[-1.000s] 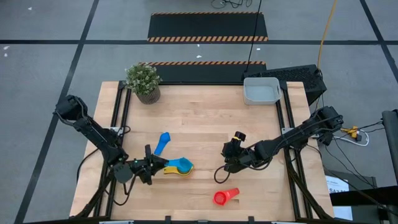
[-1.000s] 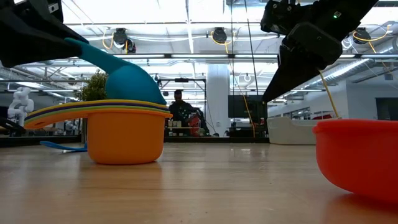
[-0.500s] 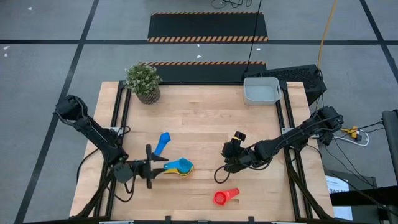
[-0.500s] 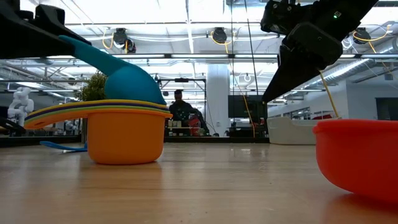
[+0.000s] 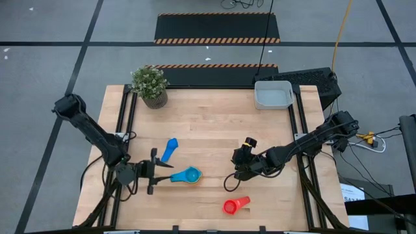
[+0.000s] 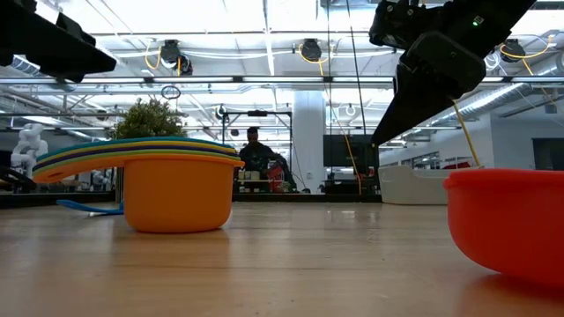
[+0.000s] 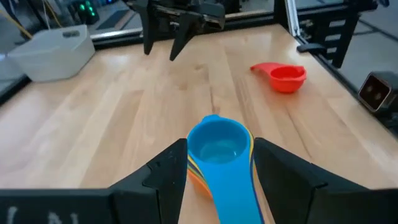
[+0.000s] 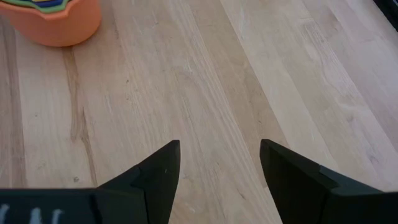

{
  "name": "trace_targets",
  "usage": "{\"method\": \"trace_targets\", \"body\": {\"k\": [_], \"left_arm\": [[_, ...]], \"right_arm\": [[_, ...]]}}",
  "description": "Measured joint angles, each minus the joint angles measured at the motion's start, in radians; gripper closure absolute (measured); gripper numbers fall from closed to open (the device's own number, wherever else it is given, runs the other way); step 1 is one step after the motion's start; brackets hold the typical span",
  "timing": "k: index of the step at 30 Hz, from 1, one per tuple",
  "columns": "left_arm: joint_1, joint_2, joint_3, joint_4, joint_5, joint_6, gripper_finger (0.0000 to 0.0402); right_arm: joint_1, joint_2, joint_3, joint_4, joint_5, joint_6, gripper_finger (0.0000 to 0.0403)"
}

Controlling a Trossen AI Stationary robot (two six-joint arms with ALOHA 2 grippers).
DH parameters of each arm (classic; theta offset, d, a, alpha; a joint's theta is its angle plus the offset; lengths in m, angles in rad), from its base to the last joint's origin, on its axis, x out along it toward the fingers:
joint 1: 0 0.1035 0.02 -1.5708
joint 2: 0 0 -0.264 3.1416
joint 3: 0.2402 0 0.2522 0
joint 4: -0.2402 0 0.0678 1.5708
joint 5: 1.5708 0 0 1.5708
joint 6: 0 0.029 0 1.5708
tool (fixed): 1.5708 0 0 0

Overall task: Nest measuring cups in basket
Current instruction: Adjust the stacked measuring cup on the table

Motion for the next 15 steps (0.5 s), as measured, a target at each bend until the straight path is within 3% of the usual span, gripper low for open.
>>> {"method": "trace_targets", "body": {"k": [15], "left_arm": [[0.025, -0.03, 0.031, 0.034, 0.042, -0.184, 0.0213]], "right_arm": [[0.0, 0.0, 0.0, 0.0, 0.0, 0.0, 0.019]]}}
